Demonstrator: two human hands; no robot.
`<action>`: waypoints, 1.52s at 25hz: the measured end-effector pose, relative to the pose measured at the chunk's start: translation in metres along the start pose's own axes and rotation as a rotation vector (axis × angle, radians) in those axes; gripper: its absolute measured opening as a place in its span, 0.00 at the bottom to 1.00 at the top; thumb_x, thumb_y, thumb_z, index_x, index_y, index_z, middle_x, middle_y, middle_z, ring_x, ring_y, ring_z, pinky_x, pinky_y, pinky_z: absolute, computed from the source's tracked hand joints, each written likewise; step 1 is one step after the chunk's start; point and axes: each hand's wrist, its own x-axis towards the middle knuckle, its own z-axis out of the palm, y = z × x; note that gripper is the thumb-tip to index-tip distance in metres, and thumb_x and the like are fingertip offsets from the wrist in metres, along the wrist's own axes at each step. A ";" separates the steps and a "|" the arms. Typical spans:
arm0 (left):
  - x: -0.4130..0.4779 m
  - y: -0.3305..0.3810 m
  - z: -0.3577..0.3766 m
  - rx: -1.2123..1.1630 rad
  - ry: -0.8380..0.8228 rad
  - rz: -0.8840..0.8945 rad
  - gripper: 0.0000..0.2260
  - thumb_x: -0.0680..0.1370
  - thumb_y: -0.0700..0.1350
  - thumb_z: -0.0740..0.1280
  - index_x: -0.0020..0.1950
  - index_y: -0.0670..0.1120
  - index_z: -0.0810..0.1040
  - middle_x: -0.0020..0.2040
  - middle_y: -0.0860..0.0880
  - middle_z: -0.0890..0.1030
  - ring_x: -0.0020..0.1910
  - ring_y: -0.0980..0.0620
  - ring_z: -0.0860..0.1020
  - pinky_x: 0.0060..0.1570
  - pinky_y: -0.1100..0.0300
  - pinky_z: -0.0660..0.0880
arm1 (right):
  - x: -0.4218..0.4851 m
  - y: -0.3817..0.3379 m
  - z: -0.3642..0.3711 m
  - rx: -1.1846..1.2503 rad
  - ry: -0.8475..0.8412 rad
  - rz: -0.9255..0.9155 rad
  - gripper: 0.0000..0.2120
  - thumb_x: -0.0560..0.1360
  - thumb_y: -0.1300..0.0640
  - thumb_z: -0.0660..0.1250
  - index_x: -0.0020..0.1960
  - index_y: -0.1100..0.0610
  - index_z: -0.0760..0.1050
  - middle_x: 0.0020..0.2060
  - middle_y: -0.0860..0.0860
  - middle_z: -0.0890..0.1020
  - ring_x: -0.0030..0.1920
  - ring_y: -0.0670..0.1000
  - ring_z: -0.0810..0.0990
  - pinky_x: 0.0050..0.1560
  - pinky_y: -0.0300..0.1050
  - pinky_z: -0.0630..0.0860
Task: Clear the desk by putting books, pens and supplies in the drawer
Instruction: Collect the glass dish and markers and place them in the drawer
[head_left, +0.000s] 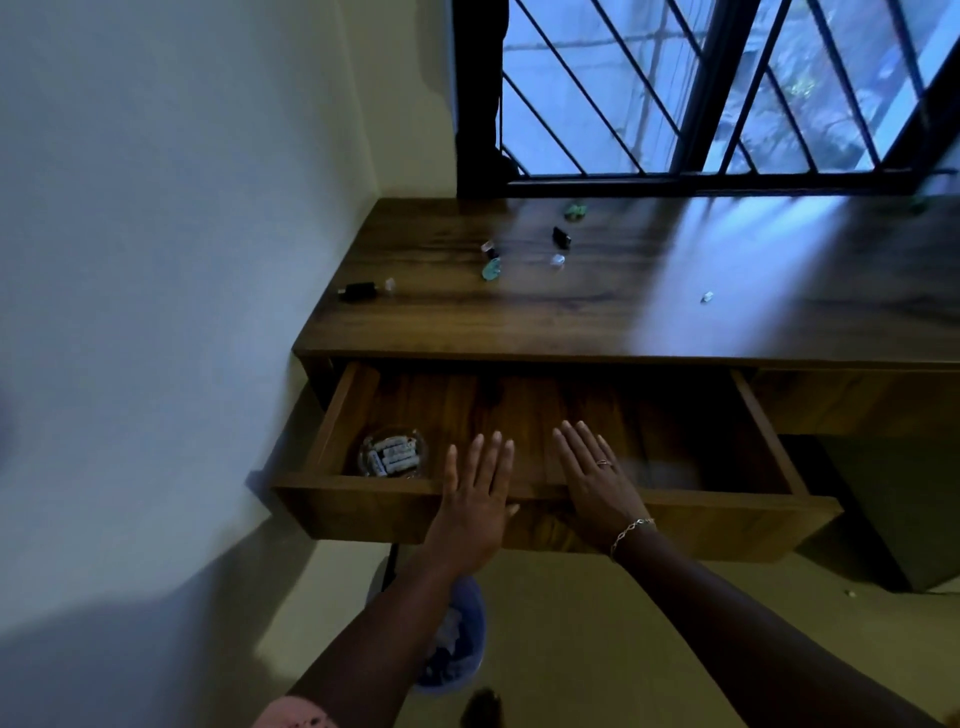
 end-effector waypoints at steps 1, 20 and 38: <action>0.009 -0.003 0.002 -0.007 -0.003 -0.005 0.34 0.77 0.56 0.50 0.76 0.40 0.45 0.77 0.42 0.49 0.75 0.41 0.53 0.73 0.43 0.39 | 0.009 0.006 0.000 0.001 -0.013 0.026 0.53 0.50 0.35 0.77 0.66 0.64 0.69 0.64 0.60 0.75 0.67 0.57 0.68 0.63 0.54 0.66; 0.181 -0.053 -0.017 0.064 -0.172 -0.051 0.35 0.74 0.57 0.66 0.75 0.43 0.57 0.74 0.40 0.60 0.73 0.38 0.60 0.68 0.35 0.58 | 0.167 0.074 -0.015 -0.111 -0.084 0.213 0.56 0.40 0.36 0.79 0.61 0.63 0.67 0.54 0.64 0.77 0.52 0.66 0.78 0.52 0.64 0.77; 0.219 -0.065 -0.009 -0.052 -0.262 0.084 0.38 0.76 0.57 0.63 0.77 0.44 0.46 0.77 0.37 0.46 0.76 0.39 0.45 0.69 0.34 0.43 | 0.189 0.074 -0.012 -0.114 -0.085 0.266 0.45 0.48 0.34 0.76 0.54 0.61 0.68 0.47 0.63 0.79 0.44 0.63 0.80 0.39 0.62 0.80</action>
